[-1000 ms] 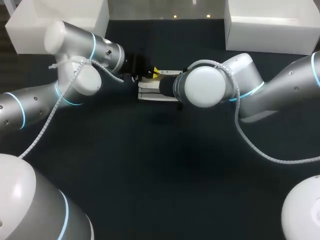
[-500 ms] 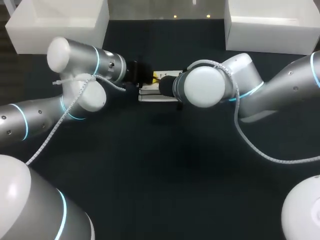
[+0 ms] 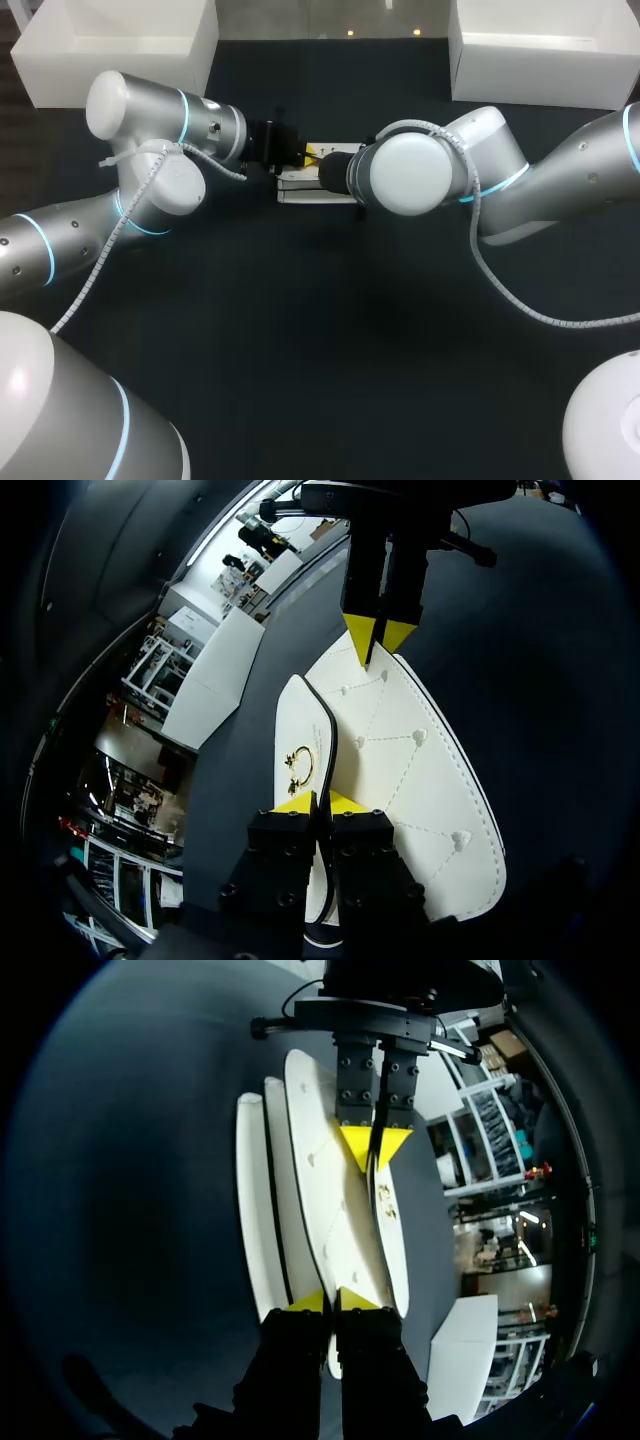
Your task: Pick up the bag, open it, inspect its contents, close it, and place it on the opposite side
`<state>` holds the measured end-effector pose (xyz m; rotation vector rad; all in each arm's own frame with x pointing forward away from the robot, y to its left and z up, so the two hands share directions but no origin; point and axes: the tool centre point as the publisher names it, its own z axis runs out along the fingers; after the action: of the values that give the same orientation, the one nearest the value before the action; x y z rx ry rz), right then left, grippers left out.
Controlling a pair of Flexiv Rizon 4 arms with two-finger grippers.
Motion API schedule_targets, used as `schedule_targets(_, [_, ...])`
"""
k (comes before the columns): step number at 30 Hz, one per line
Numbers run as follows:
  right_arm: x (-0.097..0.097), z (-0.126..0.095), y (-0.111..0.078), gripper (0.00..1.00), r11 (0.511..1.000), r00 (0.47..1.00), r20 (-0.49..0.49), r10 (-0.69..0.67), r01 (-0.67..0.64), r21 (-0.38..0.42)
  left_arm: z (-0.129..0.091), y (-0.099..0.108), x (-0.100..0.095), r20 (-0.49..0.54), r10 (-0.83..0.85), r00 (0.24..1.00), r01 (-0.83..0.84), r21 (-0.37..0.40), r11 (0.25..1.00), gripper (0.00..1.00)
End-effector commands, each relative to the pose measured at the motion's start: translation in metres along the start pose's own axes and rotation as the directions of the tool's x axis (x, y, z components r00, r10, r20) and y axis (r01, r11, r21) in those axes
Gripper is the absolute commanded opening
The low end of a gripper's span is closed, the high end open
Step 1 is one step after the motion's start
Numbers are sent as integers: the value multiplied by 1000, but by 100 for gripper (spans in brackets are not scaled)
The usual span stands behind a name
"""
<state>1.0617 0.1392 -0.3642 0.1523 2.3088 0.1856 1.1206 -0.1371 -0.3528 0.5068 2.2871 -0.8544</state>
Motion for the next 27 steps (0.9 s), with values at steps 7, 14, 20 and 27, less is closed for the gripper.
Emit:
schedule_targets(7, [0, 2, 0, 0, 1000, 1000, 5, 2, -2, -3, -3, -6, -1, 15, 19, 1000, -19, 59, 998, 27])
schedule_targets(14, [0, 2, 0, 0, 1000, 1000, 5, 2, -2, -3, -1, -8, 2, 23, 57, 998, -58, 79, 995, 0])
schedule_targets(20, [0, 2, 0, 0, 1000, 1000, 5, 2, -2, -3, -7, 6, 8, 15, 71, 997, -72, 88, 994, 0])
schedule_targets(27, [0, 2, 0, 0, 1000, 1000, 5, 2, -2, -3, -7, 12, 4, 8, 53, 999, -53, 135, 989, 0])
